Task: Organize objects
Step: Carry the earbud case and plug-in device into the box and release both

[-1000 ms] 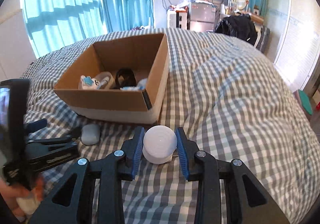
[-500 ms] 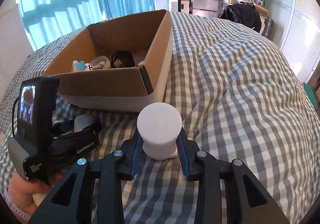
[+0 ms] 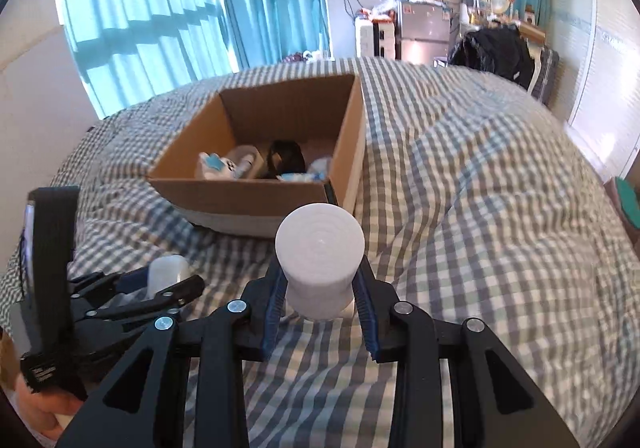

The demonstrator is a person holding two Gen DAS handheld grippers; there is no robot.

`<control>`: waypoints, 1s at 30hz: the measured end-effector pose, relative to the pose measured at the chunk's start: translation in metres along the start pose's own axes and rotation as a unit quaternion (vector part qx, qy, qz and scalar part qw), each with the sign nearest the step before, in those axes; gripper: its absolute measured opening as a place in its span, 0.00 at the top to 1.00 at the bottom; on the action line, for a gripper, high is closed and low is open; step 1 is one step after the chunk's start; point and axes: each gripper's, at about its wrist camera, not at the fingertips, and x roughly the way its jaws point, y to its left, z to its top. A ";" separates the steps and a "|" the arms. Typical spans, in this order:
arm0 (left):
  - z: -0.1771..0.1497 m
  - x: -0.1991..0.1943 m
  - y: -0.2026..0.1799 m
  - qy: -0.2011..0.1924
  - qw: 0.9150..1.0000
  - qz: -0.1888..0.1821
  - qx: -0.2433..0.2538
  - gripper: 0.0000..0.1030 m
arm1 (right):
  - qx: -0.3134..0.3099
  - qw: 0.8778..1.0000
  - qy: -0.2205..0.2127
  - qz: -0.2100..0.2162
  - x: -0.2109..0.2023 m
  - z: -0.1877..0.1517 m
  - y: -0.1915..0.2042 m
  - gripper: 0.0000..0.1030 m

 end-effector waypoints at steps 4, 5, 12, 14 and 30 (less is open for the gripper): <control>0.018 -0.049 -0.005 -0.049 0.999 -0.005 0.005 0.47 | -0.014 0.999 -0.031 0.005 -0.037 0.014 0.007 0.68; 0.030 -0.057 -0.008 -0.060 0.998 -0.006 0.007 0.47 | -0.019 0.999 -0.038 0.006 -0.045 0.019 0.010 0.68; 0.088 -0.103 -0.003 -0.127 0.991 -0.003 0.031 0.47 | -0.071 0.993 -0.090 0.017 -0.079 0.071 0.037 0.68; 0.105 -0.104 -0.002 -0.137 0.990 -0.002 0.031 0.47 | -0.077 0.992 -0.097 0.028 -0.076 0.089 0.042 0.68; 0.206 0.057 0.010 -0.079 0.995 0.000 0.067 0.47 | -0.044 0.998 0.037 0.022 0.130 0.170 0.008 0.68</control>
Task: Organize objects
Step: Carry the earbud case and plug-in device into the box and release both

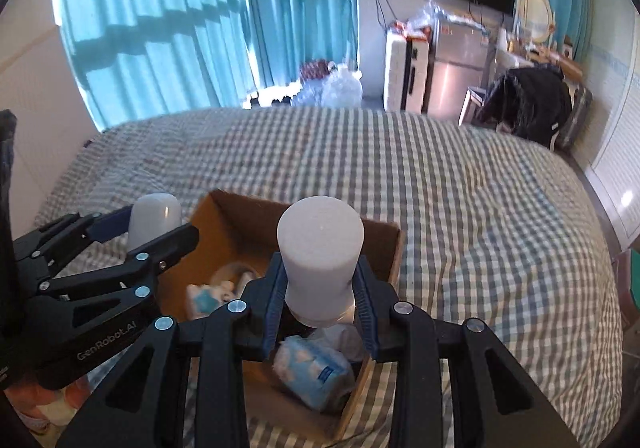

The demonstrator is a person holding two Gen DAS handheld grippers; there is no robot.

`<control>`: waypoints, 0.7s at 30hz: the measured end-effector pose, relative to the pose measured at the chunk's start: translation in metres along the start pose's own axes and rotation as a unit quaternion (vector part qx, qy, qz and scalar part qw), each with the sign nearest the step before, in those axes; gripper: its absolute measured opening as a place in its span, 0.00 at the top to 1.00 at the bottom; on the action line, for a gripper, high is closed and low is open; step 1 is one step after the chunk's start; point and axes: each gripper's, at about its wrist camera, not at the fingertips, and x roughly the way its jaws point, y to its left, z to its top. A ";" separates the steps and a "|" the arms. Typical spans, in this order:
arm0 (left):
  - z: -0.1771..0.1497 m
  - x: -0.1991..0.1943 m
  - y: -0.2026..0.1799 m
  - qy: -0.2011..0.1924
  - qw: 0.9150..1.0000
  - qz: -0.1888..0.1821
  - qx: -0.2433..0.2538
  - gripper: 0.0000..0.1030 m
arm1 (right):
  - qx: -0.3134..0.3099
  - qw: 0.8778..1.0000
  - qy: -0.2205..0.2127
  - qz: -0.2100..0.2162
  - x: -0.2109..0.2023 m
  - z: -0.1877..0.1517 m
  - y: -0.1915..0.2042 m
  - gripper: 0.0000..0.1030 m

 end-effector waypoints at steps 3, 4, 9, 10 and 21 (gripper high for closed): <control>-0.007 0.028 0.001 0.017 1.000 -0.009 0.002 0.47 | -0.002 1.000 0.024 -0.004 0.030 -0.005 -0.008 0.68; -0.010 0.036 0.000 0.022 1.000 -0.008 0.004 0.47 | -0.004 0.999 0.032 -0.006 0.039 -0.007 -0.010 0.68; -0.024 0.061 -0.008 0.046 0.999 -0.013 0.002 0.47 | -0.004 0.999 0.047 -0.001 0.058 -0.018 -0.014 0.68; -0.026 0.066 -0.010 0.048 0.999 -0.013 0.000 0.47 | -0.006 0.999 0.045 0.000 0.057 -0.018 -0.013 0.68; -0.029 0.024 -0.015 0.019 1.000 -0.007 -0.009 0.23 | 0.019 1.000 -0.008 0.009 0.002 -0.002 -0.014 0.44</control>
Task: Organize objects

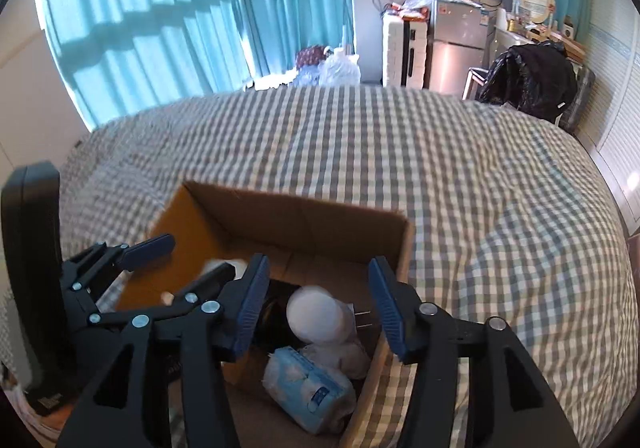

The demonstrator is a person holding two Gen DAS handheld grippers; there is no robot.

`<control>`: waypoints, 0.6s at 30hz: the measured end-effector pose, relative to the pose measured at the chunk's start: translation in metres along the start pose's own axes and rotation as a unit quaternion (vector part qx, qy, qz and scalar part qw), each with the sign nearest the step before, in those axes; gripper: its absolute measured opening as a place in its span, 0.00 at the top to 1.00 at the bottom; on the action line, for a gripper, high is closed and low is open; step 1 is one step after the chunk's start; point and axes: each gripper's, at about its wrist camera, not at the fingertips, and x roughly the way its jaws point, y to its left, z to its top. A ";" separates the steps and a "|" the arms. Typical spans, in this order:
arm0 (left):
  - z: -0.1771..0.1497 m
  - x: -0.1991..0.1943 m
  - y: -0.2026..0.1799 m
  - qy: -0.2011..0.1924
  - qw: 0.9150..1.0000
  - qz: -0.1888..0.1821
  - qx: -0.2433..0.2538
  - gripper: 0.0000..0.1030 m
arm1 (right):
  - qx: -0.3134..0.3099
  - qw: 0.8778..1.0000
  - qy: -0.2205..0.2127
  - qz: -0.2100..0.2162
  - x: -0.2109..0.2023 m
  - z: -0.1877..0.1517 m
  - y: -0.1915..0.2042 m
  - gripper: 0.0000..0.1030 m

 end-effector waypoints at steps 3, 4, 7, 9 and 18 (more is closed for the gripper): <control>0.006 -0.034 -0.005 -0.024 1.000 0.002 0.007 0.17 | -0.001 1.000 -0.024 -0.012 -0.036 0.007 0.000 0.37; 0.009 -0.048 -0.006 -0.033 0.999 0.003 0.009 0.14 | 0.001 0.999 -0.036 -0.015 -0.052 0.008 0.000 0.36; 0.015 -0.093 -0.013 -0.061 0.998 -0.001 0.020 0.13 | 0.002 0.997 -0.069 -0.023 -0.104 0.015 0.005 0.36; 0.020 -0.125 -0.017 -0.081 0.996 0.008 0.026 0.12 | -0.002 0.996 -0.090 -0.027 -0.135 0.021 0.010 0.31; 0.033 -0.250 -0.028 -0.178 0.983 0.028 0.031 0.02 | -0.018 0.982 -0.180 -0.055 -0.274 0.010 0.033 0.13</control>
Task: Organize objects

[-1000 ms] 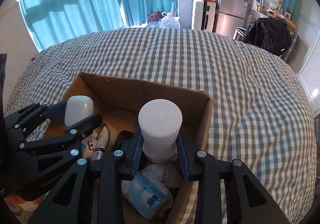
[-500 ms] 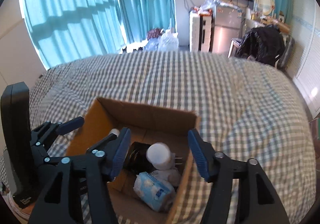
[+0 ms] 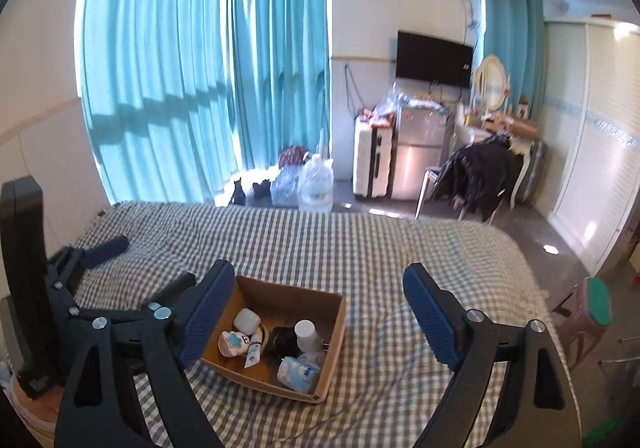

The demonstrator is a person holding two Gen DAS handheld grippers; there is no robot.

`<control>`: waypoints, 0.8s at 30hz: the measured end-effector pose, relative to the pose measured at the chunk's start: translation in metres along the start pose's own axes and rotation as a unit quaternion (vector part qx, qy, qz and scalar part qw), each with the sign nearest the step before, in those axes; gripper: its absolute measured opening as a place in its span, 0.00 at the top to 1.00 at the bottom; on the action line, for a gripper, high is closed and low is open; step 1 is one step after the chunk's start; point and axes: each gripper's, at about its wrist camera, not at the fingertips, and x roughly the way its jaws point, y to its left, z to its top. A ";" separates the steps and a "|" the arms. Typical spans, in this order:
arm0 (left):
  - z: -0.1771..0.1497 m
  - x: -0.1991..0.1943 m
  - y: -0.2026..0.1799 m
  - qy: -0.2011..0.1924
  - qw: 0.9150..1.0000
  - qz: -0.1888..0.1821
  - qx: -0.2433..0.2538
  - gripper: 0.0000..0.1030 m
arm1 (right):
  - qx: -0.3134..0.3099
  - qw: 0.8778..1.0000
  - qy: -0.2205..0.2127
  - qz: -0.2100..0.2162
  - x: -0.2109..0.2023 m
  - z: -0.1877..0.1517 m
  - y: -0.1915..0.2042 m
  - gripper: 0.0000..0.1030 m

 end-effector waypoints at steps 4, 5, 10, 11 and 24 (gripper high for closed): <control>0.001 -0.031 0.000 -0.028 0.999 0.016 0.009 0.00 | 0.004 0.999 -0.038 -0.019 -0.037 -0.008 -0.003 0.06; -0.001 -0.039 0.000 -0.042 0.999 0.016 0.010 0.00 | 0.009 0.999 -0.045 -0.023 -0.043 -0.012 -0.004 0.04; -0.021 -0.060 -0.003 -0.083 0.996 0.031 0.000 0.00 | 0.040 0.996 -0.078 -0.027 -0.055 -0.037 -0.006 0.02; -0.026 -0.062 -0.003 -0.085 0.996 0.038 -0.004 0.00 | 0.038 0.996 -0.079 -0.032 -0.053 -0.043 -0.004 0.02; -0.149 -0.025 0.005 -0.070 0.993 0.084 -0.034 0.00 | 0.012 0.990 -0.102 -0.093 0.000 -0.173 0.007 0.02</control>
